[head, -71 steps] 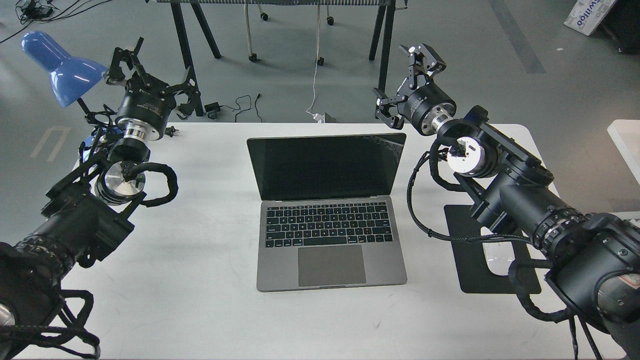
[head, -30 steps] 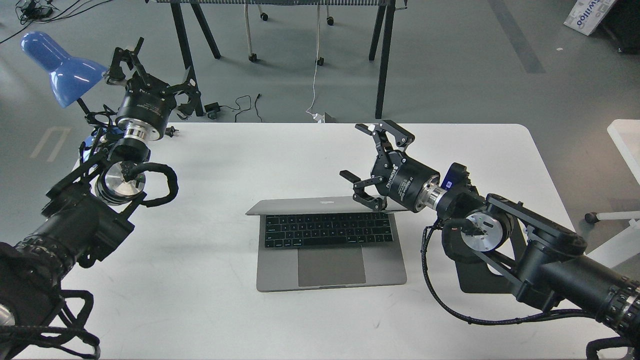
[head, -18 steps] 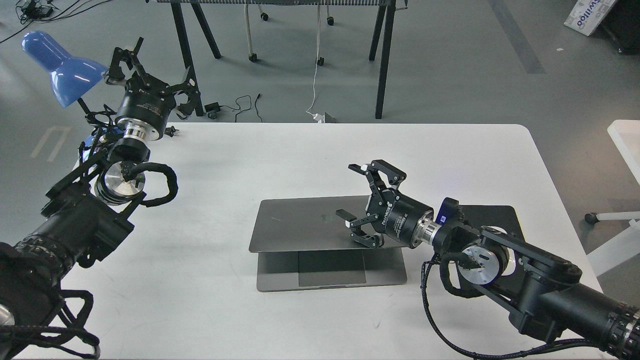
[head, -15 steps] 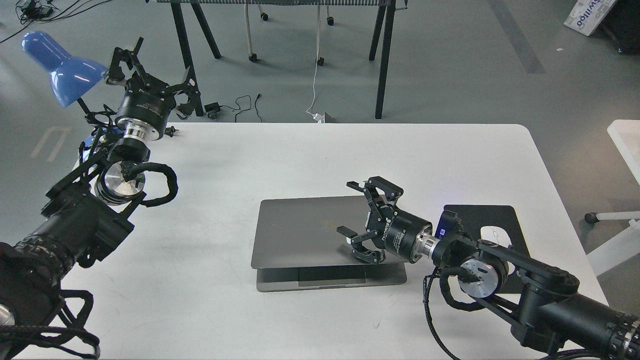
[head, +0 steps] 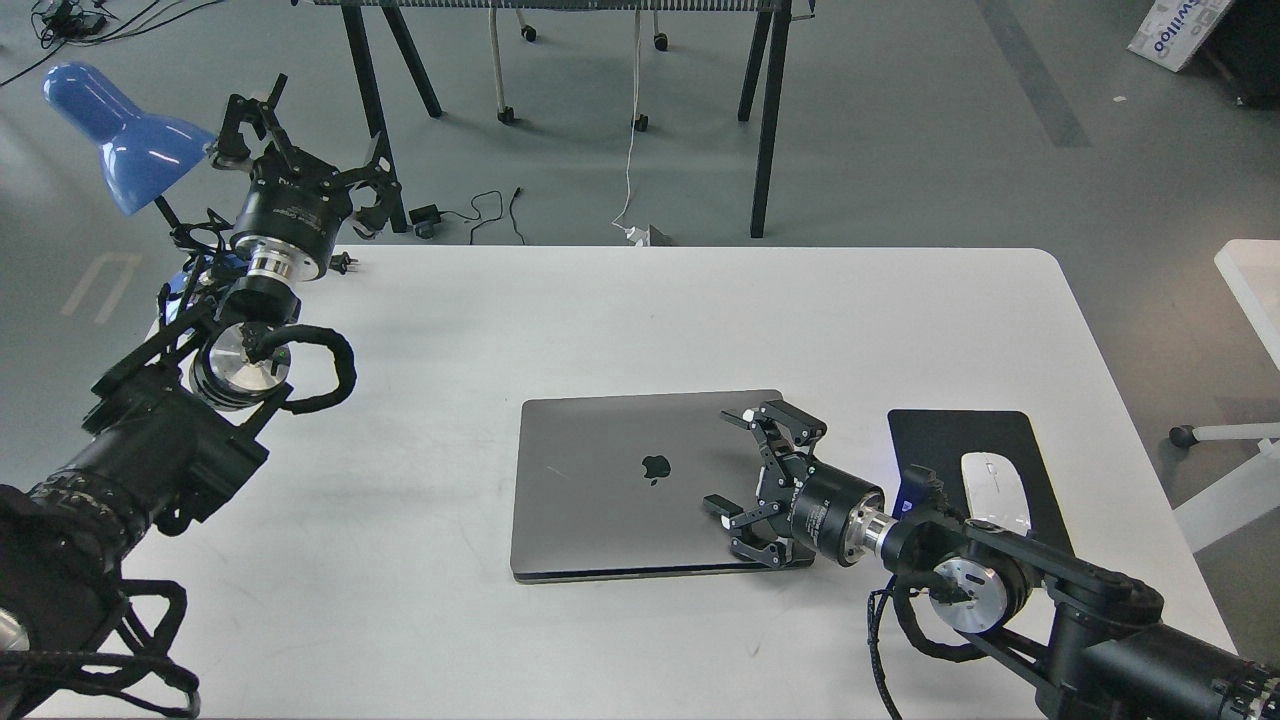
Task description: Close notebook with right arm
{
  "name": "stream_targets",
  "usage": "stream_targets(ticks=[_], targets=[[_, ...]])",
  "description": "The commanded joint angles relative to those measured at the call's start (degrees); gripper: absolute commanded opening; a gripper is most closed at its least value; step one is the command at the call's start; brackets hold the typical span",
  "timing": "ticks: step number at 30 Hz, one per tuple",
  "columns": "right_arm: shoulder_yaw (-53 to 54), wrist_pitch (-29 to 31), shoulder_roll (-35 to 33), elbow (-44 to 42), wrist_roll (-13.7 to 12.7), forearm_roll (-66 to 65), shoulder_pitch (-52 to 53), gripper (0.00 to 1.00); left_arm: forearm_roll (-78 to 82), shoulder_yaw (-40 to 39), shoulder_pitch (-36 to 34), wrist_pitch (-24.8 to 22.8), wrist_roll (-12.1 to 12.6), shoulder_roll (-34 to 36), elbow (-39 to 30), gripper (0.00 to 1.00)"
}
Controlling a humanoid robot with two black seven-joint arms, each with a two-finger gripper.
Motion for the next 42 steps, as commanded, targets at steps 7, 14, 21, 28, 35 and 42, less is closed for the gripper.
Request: stream_targets(ticks=[7,14,21,28,35,42], targets=[[-0.14,0.09,0.38,-2.00,0.00,0.07,0.14,1.00,-0.09,-0.26,0.00,0.00,0.00,0.08,0.00,1.00],[4.15,0.79,-0.50,1.51,0.18,0.25,0.76,1.00,-0.09,-0.26,0.00,0.00,0.00,0.08,0.00,1.00],[23.38,3.61,-2.52,3.89,-0.96,0.25,1.28,1.00,-0.09,-0.26,0.00,0.00,0.00,0.08,0.00,1.00],[40.53,2.91,-2.09,0.74,-1.84,1.30,4.10,1.00,-0.09,-0.08,0.00,0.00,0.00,-0.01,0.00,1.00],[44.77,4.13,-1.12,-8.66,-2.37,9.99,7.61,1.00,-0.18,-0.17,0.00,0.00,0.00,-0.01,0.00,1.00],[45.65,6.60,-0.42,-13.33,-2.11,10.53,8.93,1.00,-0.18,-0.26,0.00,0.00,0.00,-0.01,0.00,1.00]])
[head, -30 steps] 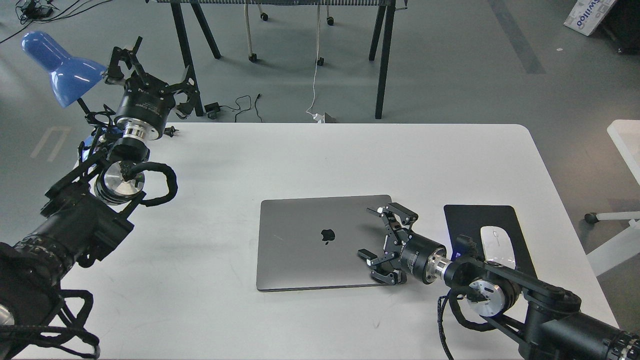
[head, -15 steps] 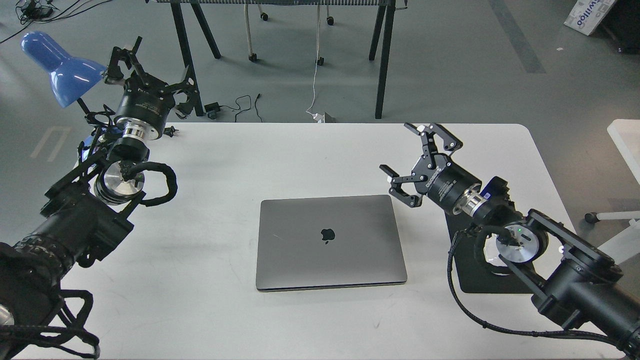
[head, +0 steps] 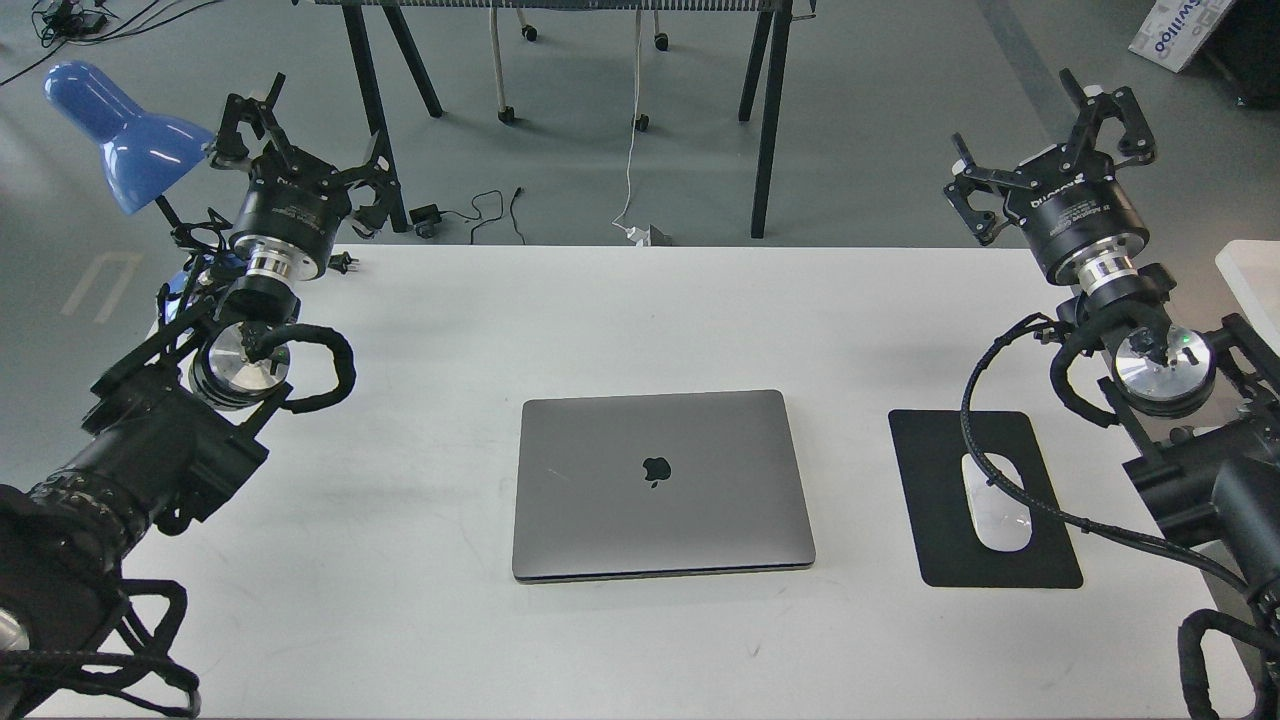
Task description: Close notebook with right arm
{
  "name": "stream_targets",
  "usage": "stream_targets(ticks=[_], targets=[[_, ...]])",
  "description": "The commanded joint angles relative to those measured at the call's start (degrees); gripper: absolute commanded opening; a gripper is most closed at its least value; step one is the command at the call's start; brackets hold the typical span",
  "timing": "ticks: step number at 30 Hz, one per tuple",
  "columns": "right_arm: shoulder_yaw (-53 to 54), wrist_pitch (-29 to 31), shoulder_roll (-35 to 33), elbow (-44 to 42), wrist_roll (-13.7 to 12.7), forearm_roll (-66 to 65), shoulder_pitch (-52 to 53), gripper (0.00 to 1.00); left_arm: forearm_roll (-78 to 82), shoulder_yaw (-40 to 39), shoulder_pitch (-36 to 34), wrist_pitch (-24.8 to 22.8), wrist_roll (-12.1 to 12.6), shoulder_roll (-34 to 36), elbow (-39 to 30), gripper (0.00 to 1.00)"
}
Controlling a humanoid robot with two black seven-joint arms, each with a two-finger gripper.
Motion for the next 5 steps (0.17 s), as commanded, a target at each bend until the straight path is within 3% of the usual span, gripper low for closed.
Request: stream_targets(ticks=[1,5], targets=[[0.07,0.19,0.31,-0.75,-0.01,0.08,0.25,1.00,0.00,-0.02,0.00,0.00,0.00,0.01,0.00,1.00],[-0.10,0.01,0.31,-0.84,-0.09,-0.01,0.34,1.00,0.00,-0.02,0.00,0.00,0.00,0.01,0.00,1.00]])
